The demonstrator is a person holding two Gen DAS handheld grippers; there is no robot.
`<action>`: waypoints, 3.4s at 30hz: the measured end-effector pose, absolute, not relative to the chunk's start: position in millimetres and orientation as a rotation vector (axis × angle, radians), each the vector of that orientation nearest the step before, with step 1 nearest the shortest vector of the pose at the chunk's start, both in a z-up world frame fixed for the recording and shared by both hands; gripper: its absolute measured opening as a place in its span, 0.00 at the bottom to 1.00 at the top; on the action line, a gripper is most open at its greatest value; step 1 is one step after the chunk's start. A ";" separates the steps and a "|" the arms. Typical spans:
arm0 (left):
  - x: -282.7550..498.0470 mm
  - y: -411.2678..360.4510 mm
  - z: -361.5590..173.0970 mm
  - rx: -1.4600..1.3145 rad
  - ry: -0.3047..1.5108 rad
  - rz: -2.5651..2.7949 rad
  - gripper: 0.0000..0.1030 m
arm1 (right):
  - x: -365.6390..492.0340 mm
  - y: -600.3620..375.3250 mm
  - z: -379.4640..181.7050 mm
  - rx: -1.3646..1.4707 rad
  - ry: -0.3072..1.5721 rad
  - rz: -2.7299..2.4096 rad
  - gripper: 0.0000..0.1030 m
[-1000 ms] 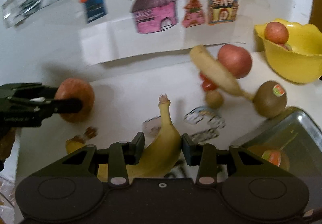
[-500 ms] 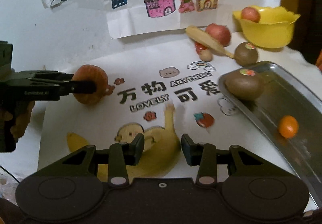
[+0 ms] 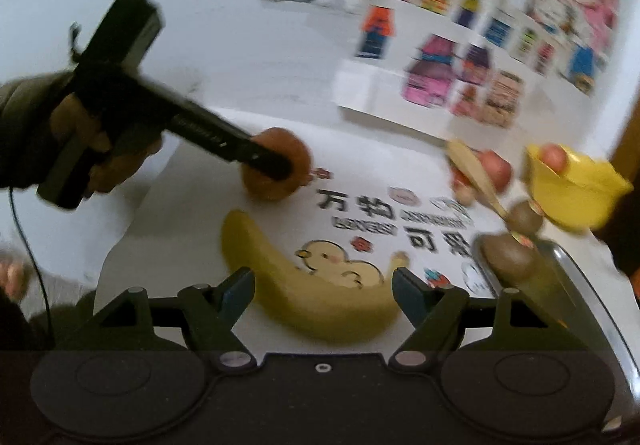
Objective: Organize fruits
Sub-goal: 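Lift the red apple with the left gripper while the right lifts the banana, then carry the apple and banana with both grippers toward the metal tray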
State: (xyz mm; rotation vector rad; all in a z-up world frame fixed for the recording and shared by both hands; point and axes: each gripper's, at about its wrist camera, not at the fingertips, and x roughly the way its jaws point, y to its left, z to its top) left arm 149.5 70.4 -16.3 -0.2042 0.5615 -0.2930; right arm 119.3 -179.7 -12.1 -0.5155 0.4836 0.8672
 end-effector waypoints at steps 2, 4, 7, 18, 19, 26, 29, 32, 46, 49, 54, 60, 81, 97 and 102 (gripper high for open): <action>146.7 71.7 -15.6 -0.199 0.557 -0.282 0.55 | 125.8 -176.5 -17.3 -0.540 0.487 0.914 0.77; 144.3 73.5 -14.8 -0.198 0.553 -0.269 0.55 | 135.9 -173.3 -22.6 -0.556 0.501 0.961 0.77; 141.2 75.8 -13.5 -0.199 0.548 -0.254 0.55 | 144.4 -166.2 -30.0 -0.572 0.516 1.020 0.77; 135.9 68.6 -9.1 -0.145 0.510 -0.236 0.56 | 146.9 -169.4 -40.5 -0.531 0.512 1.047 0.70; 136.2 67.2 -9.0 -0.139 0.506 -0.233 0.56 | 146.2 -170.0 -40.7 -0.532 0.510 1.038 0.70; 135.9 59.4 -9.4 -0.107 0.462 -0.239 0.55 | 138.9 -176.9 -35.1 -0.458 0.613 0.839 0.61; 138.7 56.7 -11.1 -0.093 0.460 -0.241 0.56 | 133.7 -178.7 -26.7 -0.361 0.705 0.767 0.59; 143.4 56.2 -16.2 -0.104 0.480 -0.249 0.56 | 128.0 -179.3 -23.2 -0.328 0.716 0.812 0.58; 151.3 53.2 -30.1 -0.081 0.532 -0.253 0.58 | 139.1 -186.1 -43.5 -0.324 0.608 0.905 0.56; 151.0 52.2 -30.1 -0.082 0.534 -0.250 0.58 | 134.5 -187.2 -44.4 -0.321 0.588 0.920 0.48; 150.4 43.4 -28.7 -0.066 0.543 -0.279 0.58 | 129.6 -186.4 -43.0 -0.325 0.572 0.885 0.37; 151.7 19.1 -26.6 -0.027 0.559 -0.335 0.58 | 120.8 -190.9 -41.0 -0.353 0.541 0.803 0.36; 202.3 -50.2 -17.3 -0.086 0.678 -0.470 0.57 | 125.2 -262.4 -39.9 -0.223 0.482 0.691 0.35; 238.5 -96.8 24.5 -0.071 0.523 -0.515 0.58 | 155.2 -333.7 2.1 -0.037 0.401 0.495 0.35; 269.4 -128.3 25.8 -0.092 0.492 -0.540 0.58 | 189.9 -361.3 2.0 0.123 0.442 0.443 0.35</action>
